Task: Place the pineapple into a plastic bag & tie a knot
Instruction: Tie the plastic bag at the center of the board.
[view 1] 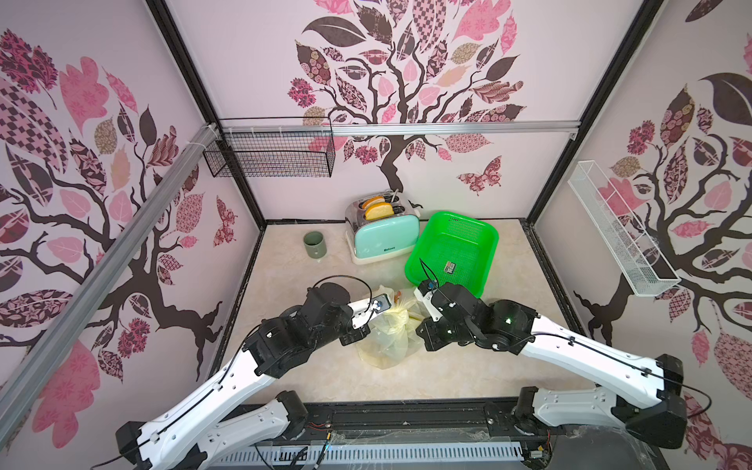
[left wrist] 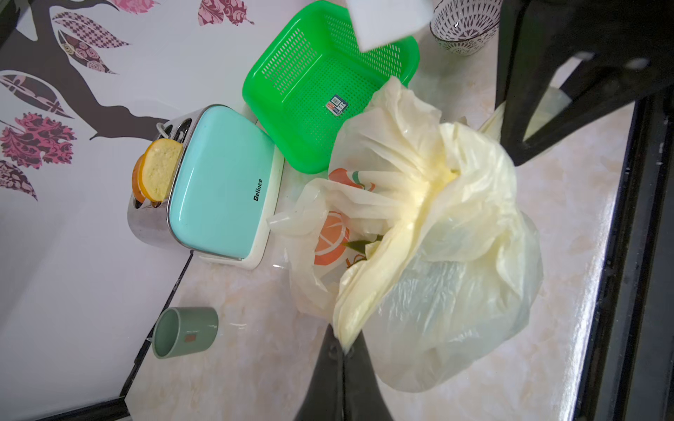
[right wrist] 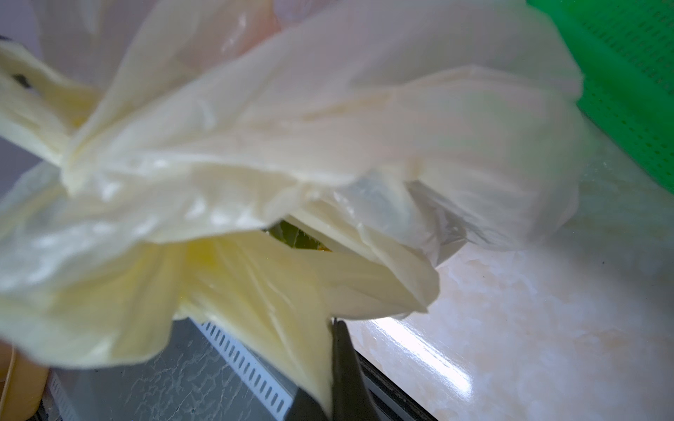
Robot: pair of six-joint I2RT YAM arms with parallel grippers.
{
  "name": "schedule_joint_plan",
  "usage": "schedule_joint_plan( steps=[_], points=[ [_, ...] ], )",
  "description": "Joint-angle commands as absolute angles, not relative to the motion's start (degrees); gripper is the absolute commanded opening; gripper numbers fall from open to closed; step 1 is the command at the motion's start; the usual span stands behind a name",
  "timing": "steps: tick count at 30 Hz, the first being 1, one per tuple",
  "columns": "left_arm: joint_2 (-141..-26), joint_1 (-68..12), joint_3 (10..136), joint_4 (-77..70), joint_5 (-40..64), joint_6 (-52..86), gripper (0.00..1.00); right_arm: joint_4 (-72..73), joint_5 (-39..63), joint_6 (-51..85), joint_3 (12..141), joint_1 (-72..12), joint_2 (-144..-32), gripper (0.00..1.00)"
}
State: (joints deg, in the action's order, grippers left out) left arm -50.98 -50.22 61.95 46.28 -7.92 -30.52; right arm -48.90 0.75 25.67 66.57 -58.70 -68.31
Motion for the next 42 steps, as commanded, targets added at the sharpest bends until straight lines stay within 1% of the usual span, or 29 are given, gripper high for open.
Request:
schedule_joint_plan(
  steps=[1,13,20,26,29,34,39,41,42],
  points=[
    [-48.9,-49.7,64.9,49.4,-12.7,-30.8,0.00,-56.3,-3.8,25.5,66.2,-58.3,-67.3,0.00],
    [-49.4,-49.7,65.0,53.7,-19.6,-30.6,0.00,-59.9,-7.2,23.1,70.7,-58.3,-68.3,0.00],
    [-49.5,-49.7,62.6,52.4,-21.5,-22.1,0.00,-60.7,-9.0,25.2,69.1,-57.7,-63.3,0.00],
    [-48.5,-49.7,59.8,52.3,-22.3,-17.1,0.00,-61.9,-10.4,25.8,65.2,-56.2,-62.4,0.00],
    [-48.5,-49.7,59.4,53.4,-20.2,-17.0,0.00,-60.5,-8.7,25.1,65.3,-56.2,-63.0,0.00],
    [-47.9,-49.7,59.2,51.2,-9.2,-18.7,0.00,-55.2,1.8,22.6,68.2,-56.5,-64.9,0.00],
    [-48.2,-49.7,58.2,48.8,-4.8,-20.5,0.00,-54.5,3.4,20.7,70.1,-57.0,-66.2,0.00],
    [-47.8,-49.7,57.7,47.5,-3.2,-20.8,0.09,-54.3,3.8,20.7,70.1,-57.0,-66.3,0.00],
    [-47.8,-49.7,57.4,46.7,-2.5,-20.9,0.18,-54.1,4.2,20.6,70.3,-57.0,-66.4,0.00]
  ],
)
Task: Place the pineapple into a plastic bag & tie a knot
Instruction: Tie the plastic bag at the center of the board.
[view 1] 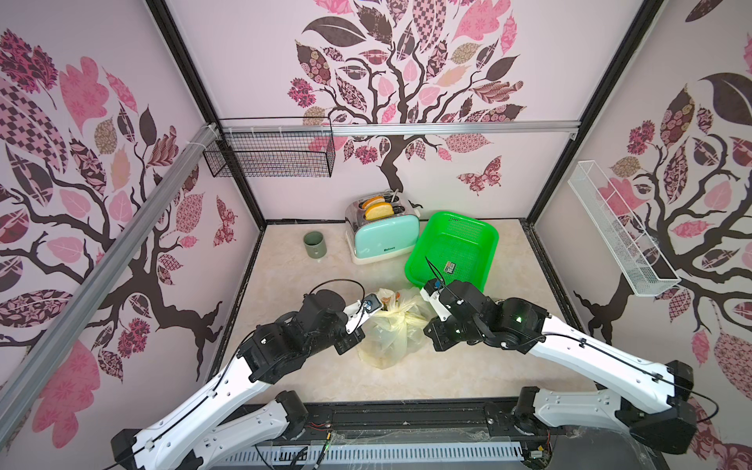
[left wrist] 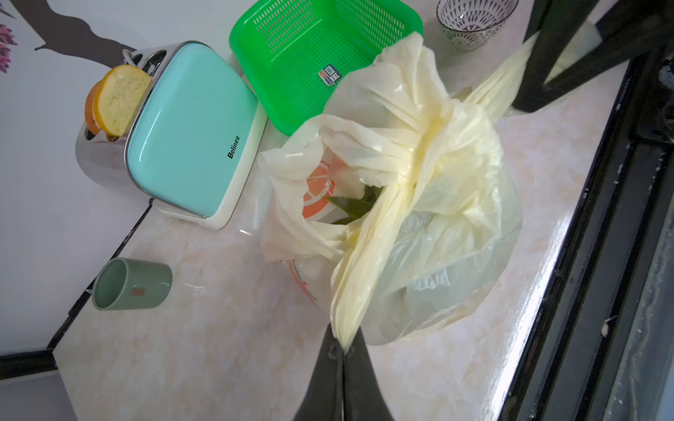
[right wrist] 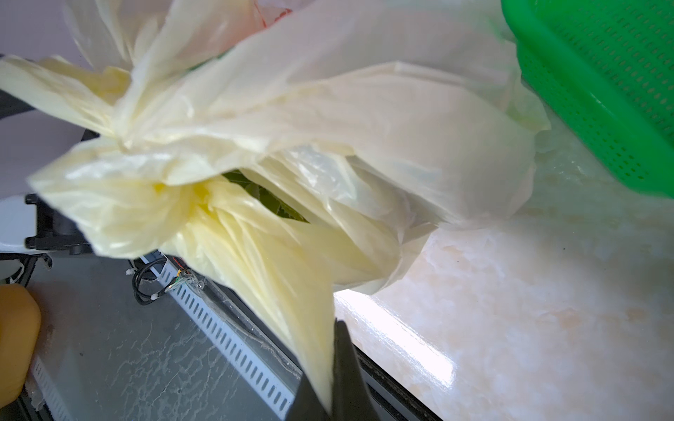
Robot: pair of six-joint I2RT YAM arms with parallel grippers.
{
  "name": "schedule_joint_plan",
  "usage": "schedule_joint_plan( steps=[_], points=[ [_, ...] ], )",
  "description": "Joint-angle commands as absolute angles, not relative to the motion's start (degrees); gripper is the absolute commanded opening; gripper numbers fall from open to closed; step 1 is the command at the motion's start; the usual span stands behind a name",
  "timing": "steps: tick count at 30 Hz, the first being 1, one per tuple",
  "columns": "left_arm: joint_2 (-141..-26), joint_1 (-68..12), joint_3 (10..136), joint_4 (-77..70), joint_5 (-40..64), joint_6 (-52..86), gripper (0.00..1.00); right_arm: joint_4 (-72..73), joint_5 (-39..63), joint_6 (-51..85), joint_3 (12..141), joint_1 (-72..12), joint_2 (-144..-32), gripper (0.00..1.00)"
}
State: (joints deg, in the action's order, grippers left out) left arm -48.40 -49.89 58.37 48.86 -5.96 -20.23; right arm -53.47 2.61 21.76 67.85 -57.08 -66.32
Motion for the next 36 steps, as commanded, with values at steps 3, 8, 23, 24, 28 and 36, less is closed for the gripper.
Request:
schedule_joint_plan(
  steps=[3,8,23,24,28,36],
  points=[
    [-47.6,-49.7,57.1,44.3,-0.4,-21.0,0.33,-54.1,4.7,20.0,71.3,-57.7,-67.2,0.00],
    [-48.2,-49.7,57.1,41.7,0.3,-21.6,0.43,-54.3,4.7,19.2,72.4,-58.1,-68.3,0.00],
    [-47.6,-44.3,63.0,47.6,0.1,-26.9,0.50,-54.2,4.8,19.1,71.6,-58.1,-68.4,0.00],
    [-47.8,-43.1,64.1,48.8,3.0,-27.7,0.51,-54.1,4.9,19.1,71.5,-58.2,-68.4,0.00],
    [-51.3,-40.8,68.0,51.3,11.9,-32.0,0.53,-53.6,5.5,19.0,71.5,-58.2,-68.6,0.00],
    [-62.9,-39.7,75.5,54.4,17.1,-38.3,0.51,-53.5,6.0,19.0,71.6,-58.2,-68.4,0.00]
  ],
)
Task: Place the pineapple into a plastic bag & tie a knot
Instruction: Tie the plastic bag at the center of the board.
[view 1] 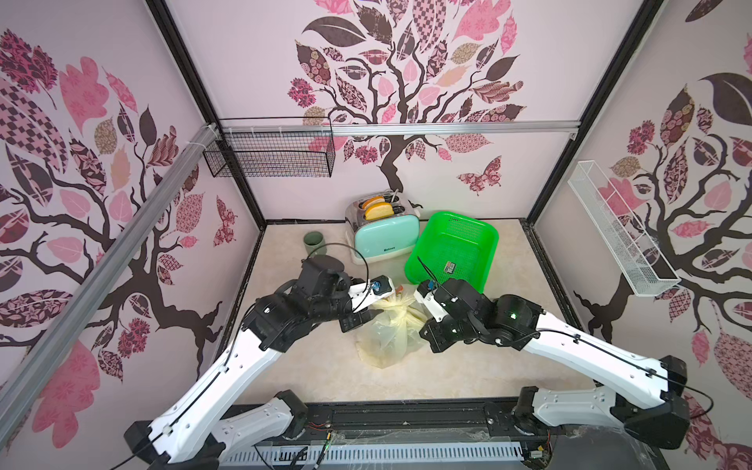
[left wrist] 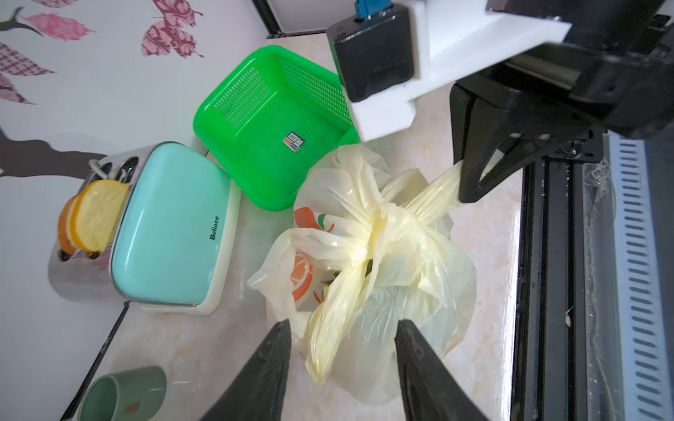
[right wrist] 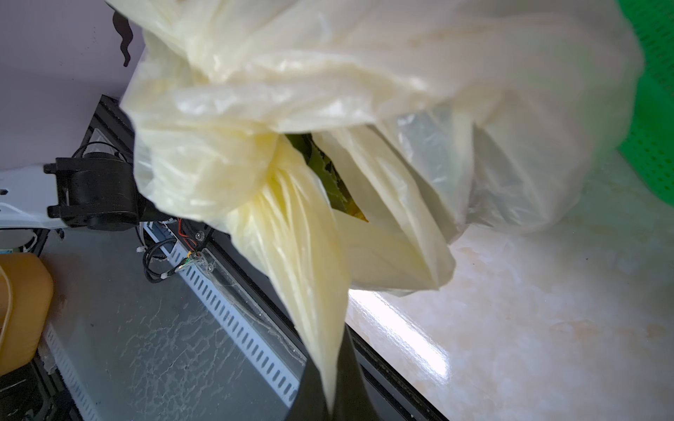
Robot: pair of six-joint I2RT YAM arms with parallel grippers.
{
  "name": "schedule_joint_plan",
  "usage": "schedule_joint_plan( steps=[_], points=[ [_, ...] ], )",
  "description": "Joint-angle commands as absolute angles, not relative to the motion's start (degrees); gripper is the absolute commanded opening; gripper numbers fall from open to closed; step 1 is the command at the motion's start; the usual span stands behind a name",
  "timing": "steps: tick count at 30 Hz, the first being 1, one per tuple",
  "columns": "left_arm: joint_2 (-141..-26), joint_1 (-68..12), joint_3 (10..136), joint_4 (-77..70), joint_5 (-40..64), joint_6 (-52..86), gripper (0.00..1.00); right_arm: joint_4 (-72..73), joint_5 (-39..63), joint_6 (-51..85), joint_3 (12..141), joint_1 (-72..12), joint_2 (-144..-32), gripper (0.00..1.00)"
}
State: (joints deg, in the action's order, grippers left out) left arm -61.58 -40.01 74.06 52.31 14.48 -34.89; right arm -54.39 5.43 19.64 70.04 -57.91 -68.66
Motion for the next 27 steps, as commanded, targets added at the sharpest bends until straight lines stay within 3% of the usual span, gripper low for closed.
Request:
schedule_joint_plan(
  steps=[1,8,27],
  points=[
    [-63.5,-39.6,75.6,53.6,16.6,-38.4,0.51,-53.4,6.1,19.1,71.5,-58.2,-68.4,0.00],
    [-68.5,-39.5,78.6,54.7,14.4,-39.7,0.48,-53.2,6.4,19.0,71.2,-58.3,-68.0,0.00],
    [-69.7,-38.3,80.5,61.6,15.9,-37.2,0.25,-52.4,6.4,19.1,70.1,-58.3,-67.2,0.00]
  ],
)
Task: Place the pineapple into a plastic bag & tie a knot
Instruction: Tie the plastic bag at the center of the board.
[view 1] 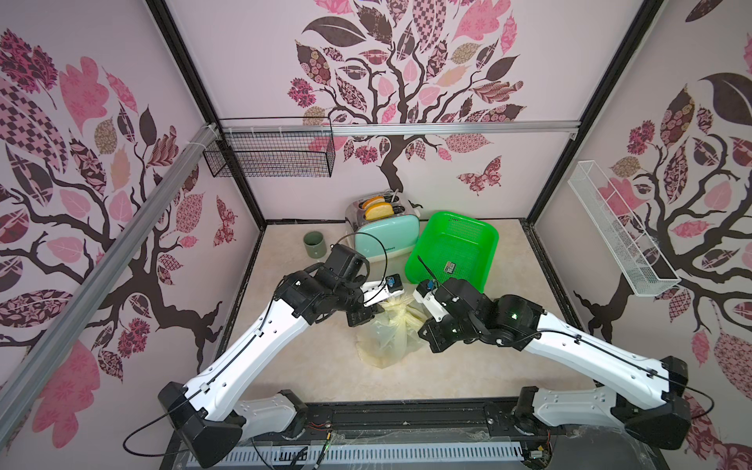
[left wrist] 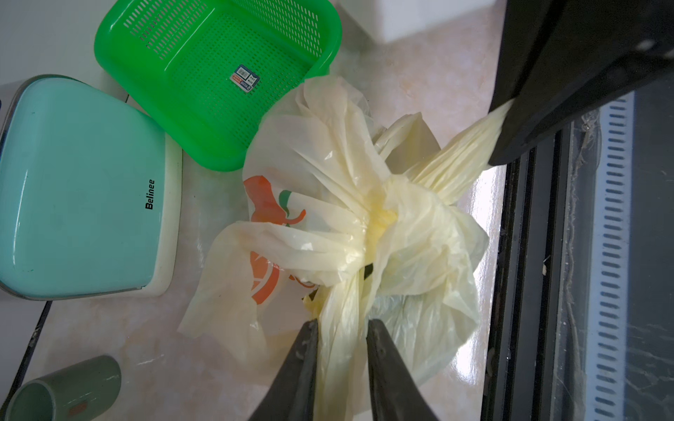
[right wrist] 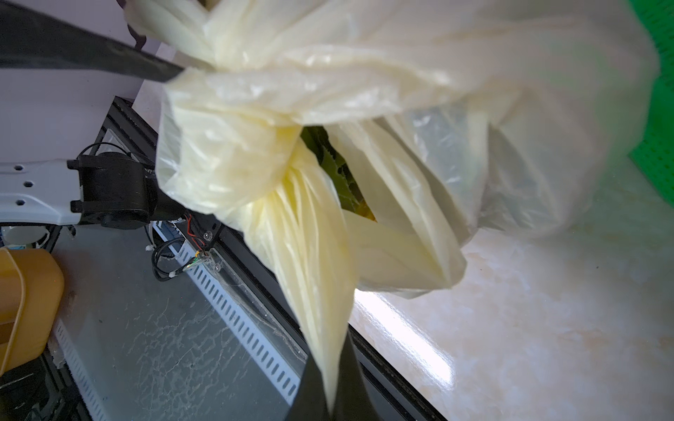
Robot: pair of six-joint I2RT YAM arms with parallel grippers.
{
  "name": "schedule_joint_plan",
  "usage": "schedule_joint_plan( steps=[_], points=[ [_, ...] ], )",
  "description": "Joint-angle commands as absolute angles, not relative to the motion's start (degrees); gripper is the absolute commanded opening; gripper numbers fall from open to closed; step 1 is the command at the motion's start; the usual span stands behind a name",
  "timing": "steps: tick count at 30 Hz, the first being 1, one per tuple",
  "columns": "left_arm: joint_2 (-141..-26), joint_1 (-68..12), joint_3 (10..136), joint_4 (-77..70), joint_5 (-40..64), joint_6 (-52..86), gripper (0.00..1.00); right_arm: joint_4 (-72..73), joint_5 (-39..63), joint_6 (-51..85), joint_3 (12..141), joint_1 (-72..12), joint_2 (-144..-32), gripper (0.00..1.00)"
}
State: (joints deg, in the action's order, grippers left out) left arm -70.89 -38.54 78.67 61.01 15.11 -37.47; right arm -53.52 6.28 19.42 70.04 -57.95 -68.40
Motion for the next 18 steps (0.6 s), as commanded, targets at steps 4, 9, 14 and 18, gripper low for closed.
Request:
schedule_joint_plan(
  steps=[4,9,14,18],
  points=[
    [-69.3,-38.3,80.7,63.3,15.2,-37.5,0.15,-52.4,6.2,19.1,69.7,-58.3,-67.2,0.00],
    [-68.9,-38.2,80.8,63.6,12.8,-38.0,0.01,-52.4,6.1,19.1,70.1,-58.3,-67.2,0.00],
    [-68.1,-38.2,82.5,62.2,10.9,-36.2,0.00,-52.7,5.0,19.2,70.2,-58.3,-67.1,0.00],
    [-65.3,-40.2,84.6,59.9,5.8,-31.8,0.00,-53.9,0.3,20.5,70.5,-58.2,-66.8,0.00]
  ],
)
